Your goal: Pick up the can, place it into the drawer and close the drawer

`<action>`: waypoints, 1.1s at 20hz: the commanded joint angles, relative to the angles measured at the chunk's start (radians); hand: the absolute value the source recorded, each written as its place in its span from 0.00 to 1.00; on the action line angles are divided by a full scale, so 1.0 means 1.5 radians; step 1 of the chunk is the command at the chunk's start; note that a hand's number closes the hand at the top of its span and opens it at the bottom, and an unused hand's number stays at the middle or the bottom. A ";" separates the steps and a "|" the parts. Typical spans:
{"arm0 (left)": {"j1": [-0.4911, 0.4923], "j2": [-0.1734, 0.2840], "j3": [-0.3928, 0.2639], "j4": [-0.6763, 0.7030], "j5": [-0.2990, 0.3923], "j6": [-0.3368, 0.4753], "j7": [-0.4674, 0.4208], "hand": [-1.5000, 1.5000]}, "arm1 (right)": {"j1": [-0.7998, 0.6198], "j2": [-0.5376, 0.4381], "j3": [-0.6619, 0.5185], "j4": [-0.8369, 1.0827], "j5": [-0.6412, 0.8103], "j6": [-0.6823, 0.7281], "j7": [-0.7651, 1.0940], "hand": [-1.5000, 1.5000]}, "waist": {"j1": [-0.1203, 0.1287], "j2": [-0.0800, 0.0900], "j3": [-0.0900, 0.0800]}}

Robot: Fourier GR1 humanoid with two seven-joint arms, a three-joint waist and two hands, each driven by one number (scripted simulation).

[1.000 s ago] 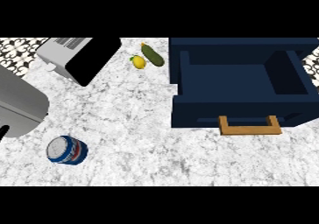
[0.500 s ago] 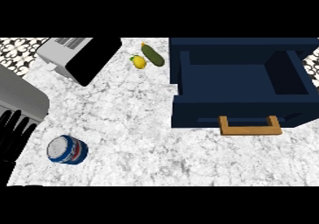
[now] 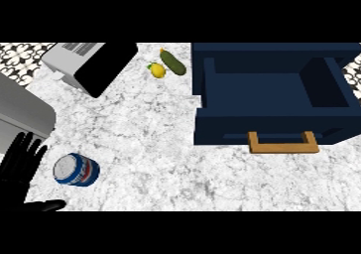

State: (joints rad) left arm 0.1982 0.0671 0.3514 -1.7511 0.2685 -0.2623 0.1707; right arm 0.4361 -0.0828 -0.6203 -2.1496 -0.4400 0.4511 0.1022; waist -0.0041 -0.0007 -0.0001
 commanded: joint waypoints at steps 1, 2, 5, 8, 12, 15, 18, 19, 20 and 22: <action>-0.027 -0.029 -0.024 0.048 -0.062 0.032 -0.063 0.00 | 0.012 0.012 -0.017 -0.025 -0.009 0.014 0.016 0.00 | -0.001 0.000 0.000; -0.028 -0.014 -0.004 0.100 -0.058 0.017 -0.091 0.00 | -0.012 0.010 -0.001 -0.024 0.009 0.004 0.027 0.00 | 0.000 0.000 0.000; -0.053 0.023 0.038 0.202 -0.048 -0.004 -0.142 0.00 | -0.006 0.006 -0.030 -0.011 -0.020 0.014 0.022 0.00 | -0.002 0.001 0.000; -0.087 0.057 0.058 0.232 -0.025 -0.012 -0.133 0.00 | -0.025 -0.021 -0.055 0.007 -0.040 0.027 0.029 0.00 | -0.001 0.000 0.000; -0.077 0.054 0.050 0.302 -0.049 -0.020 -0.196 0.00 | -0.024 0.002 -0.058 -0.013 -0.028 0.032 0.033 0.00 | 0.000 0.000 0.000; -0.047 0.056 0.050 0.354 -0.059 -0.052 -0.260 0.00 | -0.025 0.020 -0.050 0.006 -0.007 0.051 0.018 0.00 | 0.000 0.000 0.000; -0.036 0.054 0.045 0.366 -0.053 -0.065 -0.269 0.00 | 0.018 0.050 -0.060 -0.071 -0.047 0.044 0.063 0.00 | -0.001 0.000 0.000; -0.079 0.077 0.053 0.437 -0.068 -0.061 -0.292 0.00 | 0.037 0.044 -0.079 -0.068 -0.070 0.066 0.056 0.00 | -0.004 0.000 0.000; -0.106 0.052 0.036 0.430 -0.074 -0.023 -0.267 0.00 | -0.028 -0.010 -0.087 -0.043 -0.085 0.019 0.102 0.00 | -0.001 0.000 0.000; -0.095 0.071 0.046 0.483 -0.062 -0.071 -0.315 0.00 | -0.035 0.016 -0.070 -0.053 -0.046 0.022 0.092 0.00 | 0.000 0.000 0.000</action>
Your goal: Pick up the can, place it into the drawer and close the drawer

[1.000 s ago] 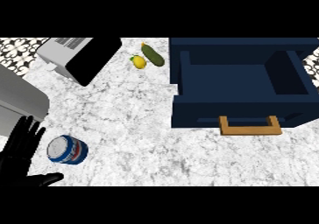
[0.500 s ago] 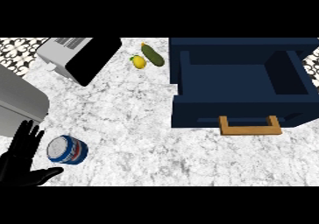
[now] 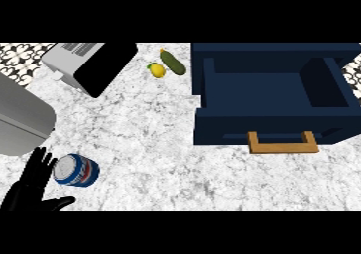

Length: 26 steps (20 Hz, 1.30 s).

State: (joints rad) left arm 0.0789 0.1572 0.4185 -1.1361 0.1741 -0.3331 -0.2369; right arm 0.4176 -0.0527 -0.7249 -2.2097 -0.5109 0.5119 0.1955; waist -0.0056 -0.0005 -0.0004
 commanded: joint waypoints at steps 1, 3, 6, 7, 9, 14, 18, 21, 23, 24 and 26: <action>-0.034 -0.021 -0.017 0.052 -0.011 0.025 -0.023 0.00 | -0.010 0.002 -0.009 -0.023 -0.011 -0.015 0.039 0.00 | 0.000 0.000 0.000; -0.008 -0.015 -0.020 0.089 -0.024 -0.001 -0.083 0.00 | -0.008 -0.011 -0.042 0.056 -0.028 0.043 -0.024 0.00 | 0.000 0.000 0.000; -0.028 -0.023 -0.025 0.092 -0.006 0.008 -0.059 0.00 | 0.027 0.016 -0.045 -0.032 -0.059 0.024 0.041 0.00 | -0.001 0.000 0.000; -0.026 -0.009 -0.026 0.132 -0.019 -0.007 -0.095 0.00 | 0.040 0.033 -0.015 -0.056 -0.033 0.016 0.028 0.00 | -0.001 0.000 0.000; -0.070 0.000 -0.021 0.124 0.008 0.002 -0.045 0.00 | -0.010 -0.011 -0.043 0.011 -0.032 0.030 0.037 0.00 | 0.000 0.000 0.000; -0.144 0.001 -0.005 0.263 0.018 0.003 -0.106 0.00 | -0.004 0.000 -0.044 -0.041 -0.058 0.015 0.067 0.00 | -0.004 0.000 0.000; -0.161 0.016 -0.008 0.273 0.046 -0.045 -0.092 1.00 | 0.011 0.005 -0.059 -0.023 -0.066 0.044 0.049 0.00 | -0.004 0.000 0.000; -0.123 -0.025 -0.048 0.212 0.041 -0.054 -0.073 1.00 | 0.018 0.034 -0.049 -0.016 -0.047 0.062 0.041 0.00 | 0.000 -0.001 0.000; -0.157 -0.006 -0.037 0.163 0.088 -0.067 0.010 1.00 | 0.010 0.027 -0.052 -0.027 -0.062 0.048 0.054 0.00 | 0.000 -0.001 0.001; -0.160 -0.018 -0.047 0.217 0.053 -0.056 -0.084 1.00 | -0.005 0.034 -0.025 -0.006 -0.027 0.039 0.031 0.00 | -0.001 0.000 0.000; -0.146 -0.025 -0.066 0.157 0.058 -0.070 -0.061 1.00 | 0.021 0.035 0.016 -0.061 -0.020 -0.012 0.049 0.00 | 0.000 -0.001 0.000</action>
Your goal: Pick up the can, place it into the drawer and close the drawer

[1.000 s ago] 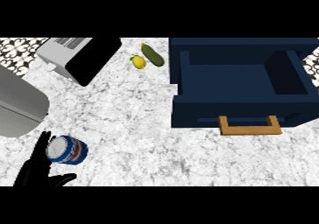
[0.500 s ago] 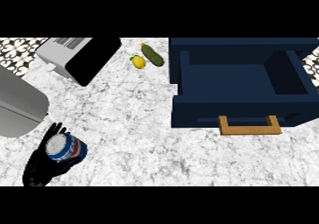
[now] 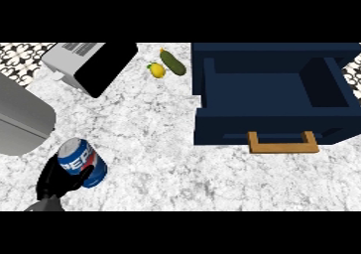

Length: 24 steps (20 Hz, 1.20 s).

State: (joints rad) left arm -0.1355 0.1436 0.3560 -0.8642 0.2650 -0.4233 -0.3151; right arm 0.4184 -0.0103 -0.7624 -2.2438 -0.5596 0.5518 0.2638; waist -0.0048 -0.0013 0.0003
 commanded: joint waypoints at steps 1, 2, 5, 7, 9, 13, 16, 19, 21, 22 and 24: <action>-0.004 -0.009 -0.015 -0.015 0.014 -0.020 -0.011 1.00 | 0.001 -0.025 -0.030 -0.012 -0.053 -0.014 0.037 0.00 | -0.001 0.000 0.000; -0.003 -0.043 -0.041 -0.057 0.003 0.000 0.004 1.00 | -0.014 0.006 0.003 0.011 0.017 0.007 -0.002 0.00 | 0.002 0.000 0.000; -0.031 -0.067 -0.040 -0.084 0.014 0.062 0.023 1.00 | -0.018 0.006 0.018 -0.008 0.014 -0.017 0.021 0.00 | 0.001 0.000 0.000; -0.062 -0.093 -0.073 -0.054 0.000 0.145 -0.026 1.00 | -0.014 0.007 0.003 0.041 0.022 0.009 -0.020 0.00 | -0.003 0.001 0.000; -0.065 -0.094 -0.118 -0.075 0.035 0.198 -0.025 1.00 | 0.009 0.007 0.016 -0.039 -0.013 -0.026 0.020 0.00 | -0.004 0.000 0.000; -0.097 -0.091 -0.101 -0.127 0.037 0.191 0.047 1.00 | 0.006 0.007 0.070 -0.009 0.059 -0.044 -0.040 0.00 | 0.000 0.000 0.000; -0.104 -0.075 -0.115 -0.172 0.047 0.210 0.074 1.00 | 0.083 0.006 0.027 -0.047 -0.031 -0.013 -0.022 0.00 | -0.004 -0.001 0.000; -0.133 -0.095 -0.160 -0.241 0.026 0.284 0.106 1.00 | 0.019 -0.016 -0.009 0.008 -0.037 -0.021 0.000 0.00 | 0.000 -0.001 0.000; -0.140 -0.095 -0.205 -0.289 0.033 0.342 0.137 1.00 | 0.030 0.005 -0.003 0.009 -0.001 0.011 -0.038 0.00 | -0.001 -0.002 0.000; -0.133 -0.095 -0.206 -0.301 0.027 0.321 0.147 1.00 | -0.004 -0.010 0.015 -0.016 0.009 -0.037 0.014 0.00 | 0.002 0.000 0.000; -0.182 -0.096 -0.209 -0.325 0.018 0.363 0.198 1.00 | 0.031 0.007 0.042 -0.050 -0.002 -0.049 0.004 0.00 | 0.000 -0.001 0.000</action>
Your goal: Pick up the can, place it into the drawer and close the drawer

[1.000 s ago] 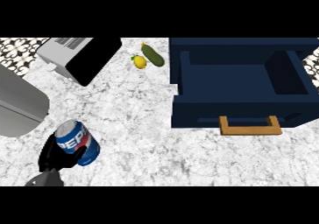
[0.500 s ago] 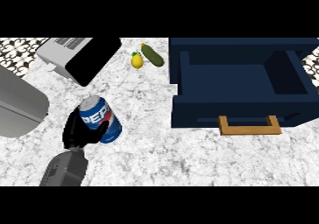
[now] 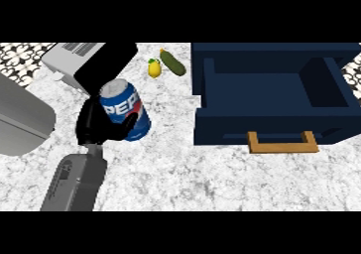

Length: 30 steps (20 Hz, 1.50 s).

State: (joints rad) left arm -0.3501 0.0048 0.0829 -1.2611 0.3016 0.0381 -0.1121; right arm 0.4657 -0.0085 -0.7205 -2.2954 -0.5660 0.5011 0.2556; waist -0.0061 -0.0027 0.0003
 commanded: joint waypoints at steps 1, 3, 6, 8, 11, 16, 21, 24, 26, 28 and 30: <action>-0.051 -0.003 -0.018 -0.059 -0.009 0.063 0.079 1.00 | -0.017 0.005 0.012 0.012 0.030 -0.009 -0.015 0.00 | 0.001 0.001 0.000; -0.053 -0.003 -0.095 -0.072 -0.005 0.129 0.070 1.00 | -0.017 -0.015 -0.013 0.019 -0.008 -0.001 -0.005 0.00 | -0.001 0.000 0.000; -0.125 0.016 -0.041 -0.083 -0.017 0.123 0.154 1.00 | 0.002 0.005 0.004 -0.003 0.010 -0.003 -0.004 0.00 | -0.001 0.001 0.000; -0.099 -0.003 -0.067 -0.062 -0.047 0.128 0.099 1.00 | 0.018 0.006 0.069 -0.015 0.047 -0.041 -0.024 0.00 | -0.002 0.001 0.000; -0.149 0.005 -0.072 -0.136 -0.050 0.171 0.193 1.00 | 0.001 0.005 0.004 0.020 0.017 -0.003 -0.024 0.00 | 0.000 0.000 0.000; -0.256 -0.003 -0.100 -0.030 -0.046 0.237 0.171 1.00 | 0.017 0.005 0.059 0.003 0.045 -0.034 -0.056 0.00 | -0.011 0.002 0.000; -0.315 -0.003 -0.127 0.003 -0.048 0.281 0.176 1.00 | -0.013 -0.005 0.007 0.034 0.015 0.008 -0.030 0.00 | -0.009 0.002 0.000; -0.392 -0.003 -0.125 0.016 -0.058 0.313 0.246 1.00 | 0.000 0.000 0.003 -0.016 -0.024 -0.022 0.019 0.00 | -0.009 0.002 0.000; -0.369 -0.003 -0.181 0.030 -0.020 0.338 0.191 1.00 | -0.016 -0.011 -0.017 0.043 0.001 0.015 -0.025 0.00 | -0.009 0.002 0.000; -0.438 -0.003 -0.140 0.097 0.000 0.324 0.203 1.00 | -0.048 -0.011 0.004 0.043 0.014 -0.012 -0.002 0.00 | -0.009 0.004 0.000; -0.447 -0.003 -0.146 0.109 -0.005 0.328 0.194 1.00 | -0.015 0.005 0.014 0.041 0.011 0.007 -0.022 0.00 | -0.009 0.002 0.000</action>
State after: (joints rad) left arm -0.9574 0.0004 -0.1140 -1.1530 0.2733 0.4987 0.1822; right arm 0.4365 -0.0116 -0.7101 -2.2684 -0.5642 0.4853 0.2527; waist -0.0198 0.0014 0.0002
